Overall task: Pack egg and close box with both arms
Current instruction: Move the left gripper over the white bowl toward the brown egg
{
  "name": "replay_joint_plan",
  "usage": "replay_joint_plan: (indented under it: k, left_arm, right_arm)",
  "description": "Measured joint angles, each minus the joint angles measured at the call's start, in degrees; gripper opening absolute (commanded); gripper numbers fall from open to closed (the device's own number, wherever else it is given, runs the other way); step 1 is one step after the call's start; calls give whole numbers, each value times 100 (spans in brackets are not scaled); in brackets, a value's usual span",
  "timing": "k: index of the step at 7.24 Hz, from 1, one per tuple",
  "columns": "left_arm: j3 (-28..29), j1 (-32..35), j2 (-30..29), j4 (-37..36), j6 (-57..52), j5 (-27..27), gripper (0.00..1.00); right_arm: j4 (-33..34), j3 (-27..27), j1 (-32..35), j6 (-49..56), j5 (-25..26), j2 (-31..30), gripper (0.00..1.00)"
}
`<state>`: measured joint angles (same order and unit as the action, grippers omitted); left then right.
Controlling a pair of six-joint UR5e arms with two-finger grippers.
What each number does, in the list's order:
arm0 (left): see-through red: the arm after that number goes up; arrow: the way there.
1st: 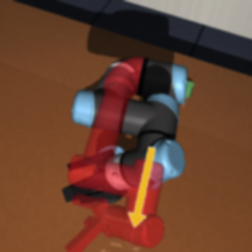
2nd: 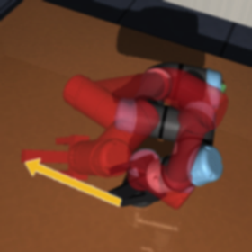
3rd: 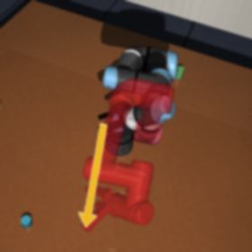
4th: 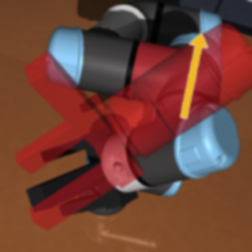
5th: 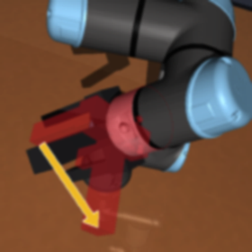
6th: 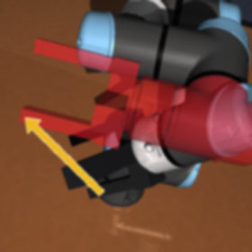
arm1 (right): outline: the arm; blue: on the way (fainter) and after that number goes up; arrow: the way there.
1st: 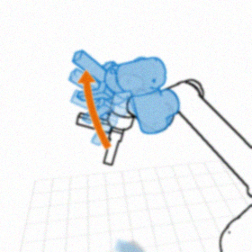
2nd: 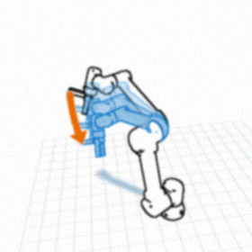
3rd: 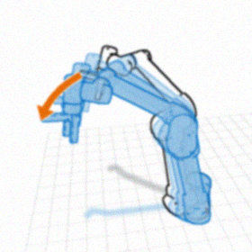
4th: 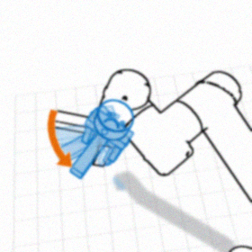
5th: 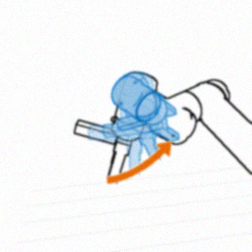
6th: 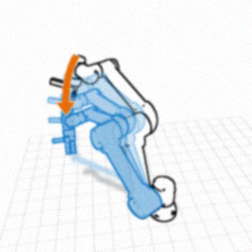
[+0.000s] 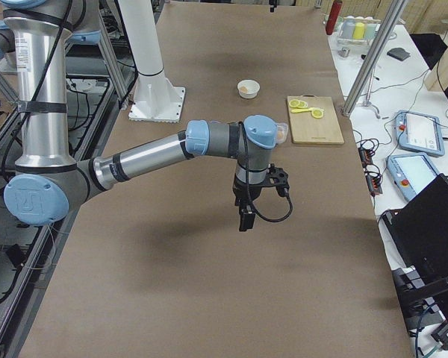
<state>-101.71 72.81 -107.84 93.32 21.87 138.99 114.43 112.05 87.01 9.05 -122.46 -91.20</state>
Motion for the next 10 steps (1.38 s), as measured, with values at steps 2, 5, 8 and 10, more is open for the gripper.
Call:
replay_joint_plan:
  k: [2,5,8,10]
  left_arm:
    - [125,-381,-422,-6,204,-102,98]
    - [474,-920,-1035,19,206,-119,98]
    - [938,-1454,-1624,108,-24,-281,98]
    - [1092,-1688,-1724,162,-444,-371,98]
  right_arm:
    - [0,-9,0,2,-40,-8,100]
    - [0,-10,0,9,-57,-12,100]
    - [4,-15,0,9,-62,-17,100]
    - [2,-18,0,9,-59,-53,100]
